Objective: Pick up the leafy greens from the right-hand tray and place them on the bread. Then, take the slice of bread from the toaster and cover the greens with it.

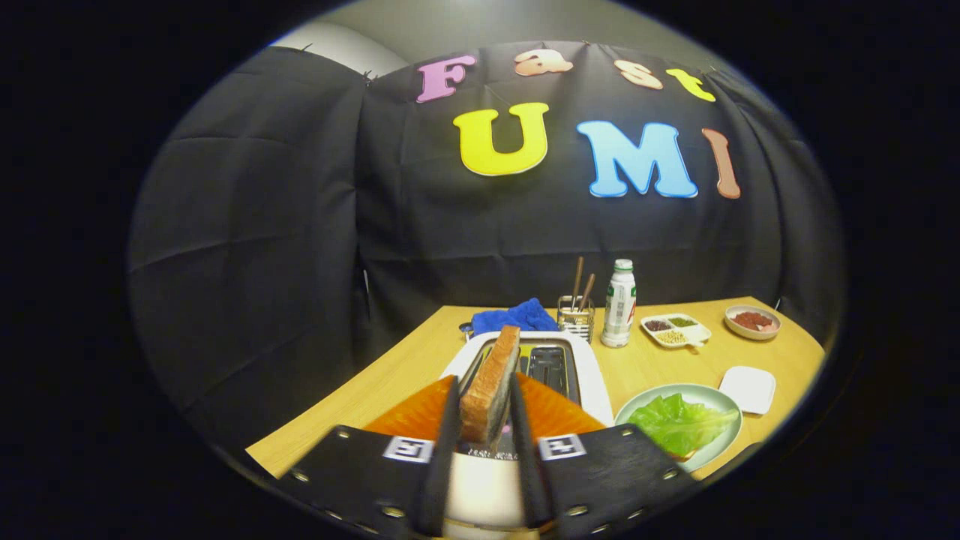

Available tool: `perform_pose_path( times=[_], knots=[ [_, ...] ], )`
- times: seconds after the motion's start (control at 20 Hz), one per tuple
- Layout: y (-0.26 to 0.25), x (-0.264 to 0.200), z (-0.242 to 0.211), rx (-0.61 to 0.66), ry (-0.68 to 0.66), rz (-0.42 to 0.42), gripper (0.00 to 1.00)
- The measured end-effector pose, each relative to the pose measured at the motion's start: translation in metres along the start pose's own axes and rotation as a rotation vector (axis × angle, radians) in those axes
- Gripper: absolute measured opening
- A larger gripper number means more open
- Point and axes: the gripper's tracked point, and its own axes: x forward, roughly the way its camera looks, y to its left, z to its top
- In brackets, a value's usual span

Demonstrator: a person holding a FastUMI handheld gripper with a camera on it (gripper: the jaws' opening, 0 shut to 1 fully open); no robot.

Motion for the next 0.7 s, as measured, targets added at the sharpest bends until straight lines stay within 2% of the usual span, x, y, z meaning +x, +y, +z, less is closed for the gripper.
perform_pose_path(
  times=[0.05, 0.15, 0.2, 0.3, 0.45, 0.7],
  knots=[
    [0.001, -0.001, -0.002, -0.027, 0.003, -0.016, 0.20],
    [0.002, 0.006, -0.013, -0.065, 0.019, -0.025, 0.24],
    [0.000, 0.005, -0.007, -0.072, 0.009, -0.029, 0.10],
    [0.003, 0.002, -0.006, -0.088, 0.024, -0.023, 0.10],
    [0.002, 0.002, 0.000, -0.048, 0.037, 0.003, 0.10],
    [0.001, -0.005, 0.028, -0.018, -0.022, 0.032, 0.10]
  ],
)
